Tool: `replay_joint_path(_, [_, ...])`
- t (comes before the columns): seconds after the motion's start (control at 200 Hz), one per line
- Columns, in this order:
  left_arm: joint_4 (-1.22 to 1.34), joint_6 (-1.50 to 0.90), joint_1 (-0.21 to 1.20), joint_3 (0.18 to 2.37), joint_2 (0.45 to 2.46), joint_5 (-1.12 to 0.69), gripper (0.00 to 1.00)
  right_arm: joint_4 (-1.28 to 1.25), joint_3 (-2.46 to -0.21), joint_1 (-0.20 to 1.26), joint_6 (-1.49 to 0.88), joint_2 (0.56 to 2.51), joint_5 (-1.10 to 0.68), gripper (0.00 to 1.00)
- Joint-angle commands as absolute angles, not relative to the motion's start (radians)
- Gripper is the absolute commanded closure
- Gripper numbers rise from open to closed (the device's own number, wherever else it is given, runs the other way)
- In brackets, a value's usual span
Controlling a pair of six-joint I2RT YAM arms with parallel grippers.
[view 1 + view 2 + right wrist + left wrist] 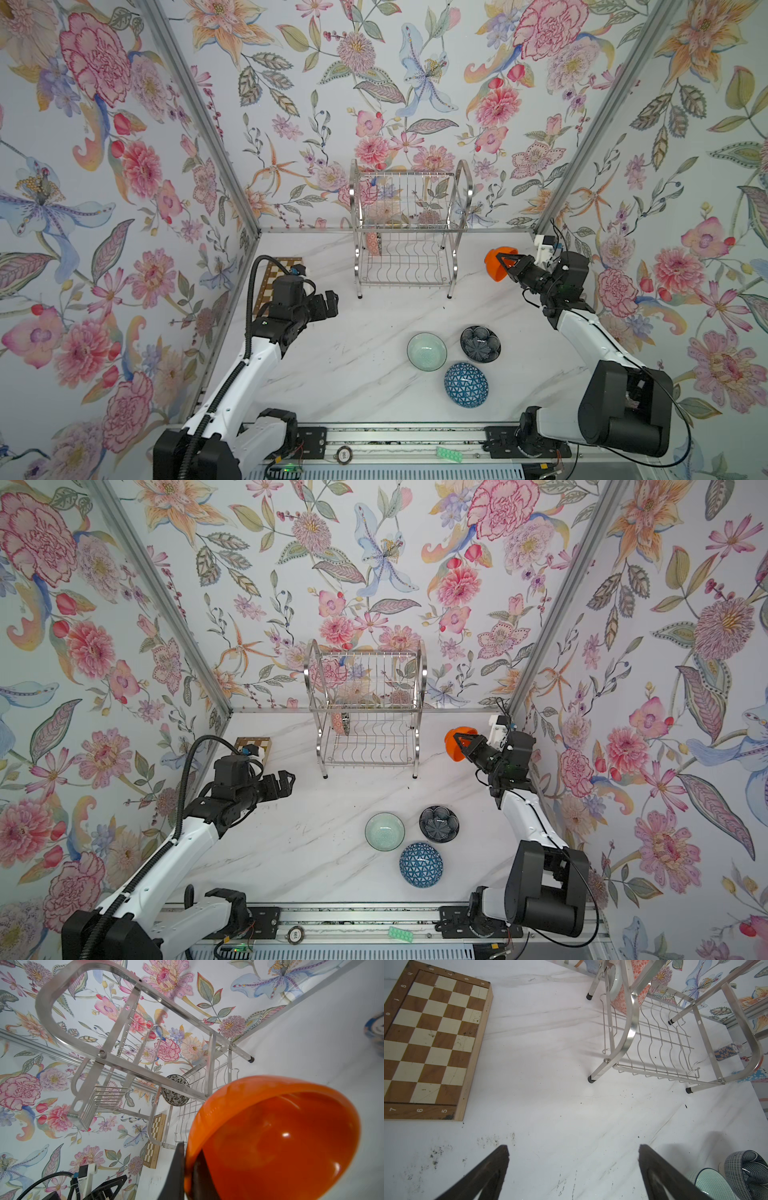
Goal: Load bowls into a dish rack
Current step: Place the bowl at the center of the table.
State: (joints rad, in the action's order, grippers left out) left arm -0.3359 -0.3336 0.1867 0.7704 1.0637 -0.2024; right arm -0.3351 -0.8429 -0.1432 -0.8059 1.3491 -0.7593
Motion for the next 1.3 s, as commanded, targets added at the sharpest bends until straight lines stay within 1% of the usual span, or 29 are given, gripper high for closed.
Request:
replay_joint_path(0.0, [-0.335, -0.314, 0.194, 0.767, 1.059, -0.198, 0.01, -0.369, -0.817, -0.088, -0.801, 1.287, -0.778, 1.0])
replay_joint_path(0.115, [-0.333, -0.315, 0.194, 0.769, 1.074, -0.209, 0.01, -0.299, -0.782, 0.012, -0.752, 1.219, -0.76, 1.0])
replay_joint_path(0.275, [-0.324, -0.318, 0.194, 0.773, 1.086, -0.225, 0.01, -0.395, -0.722, 0.175, -0.781, 1.201, -0.741, 1.0])
replay_joint_path(0.37, [-0.322, -0.32, 0.194, 0.771, 1.086, -0.232, 0.01, -0.517, -0.702, 0.247, -0.85, 1.231, -0.74, 1.0])
replay_joint_path(0.44, [-0.323, -0.323, 0.194, 0.769, 1.083, -0.234, 0.01, -0.677, -0.674, 0.288, -0.927, 1.276, -0.734, 1.0])
replay_joint_path(0.546, [-0.319, -0.324, 0.193, 0.766, 1.077, -0.237, 0.01, -0.77, -0.676, 0.344, -0.966, 1.337, -0.705, 1.0])
replay_joint_path(0.756, [-0.318, -0.325, 0.194, 0.766, 1.07, -0.238, 0.01, -1.059, -0.7, 0.451, -1.168, 1.509, -0.583, 1.0])
replay_joint_path(0.866, [-0.318, -0.325, 0.195, 0.763, 1.063, -0.237, 0.01, -1.151, -0.719, 0.492, -1.258, 1.602, -0.523, 1.0])
replay_joint_path(0.981, [-0.318, -0.325, 0.194, 0.763, 1.058, -0.239, 0.01, -1.196, -0.77, 0.513, -1.312, 1.685, -0.535, 1.0])
replay_joint_path(1.136, [-0.316, -0.325, 0.193, 0.763, 1.055, -0.242, 0.01, -1.162, -0.867, 0.515, -1.361, 1.759, -0.581, 1.0])
replay_joint_path(1.296, [-0.316, -0.324, 0.194, 0.762, 1.052, -0.239, 0.01, -1.071, -0.966, 0.509, -1.394, 1.826, -0.63, 1.0])
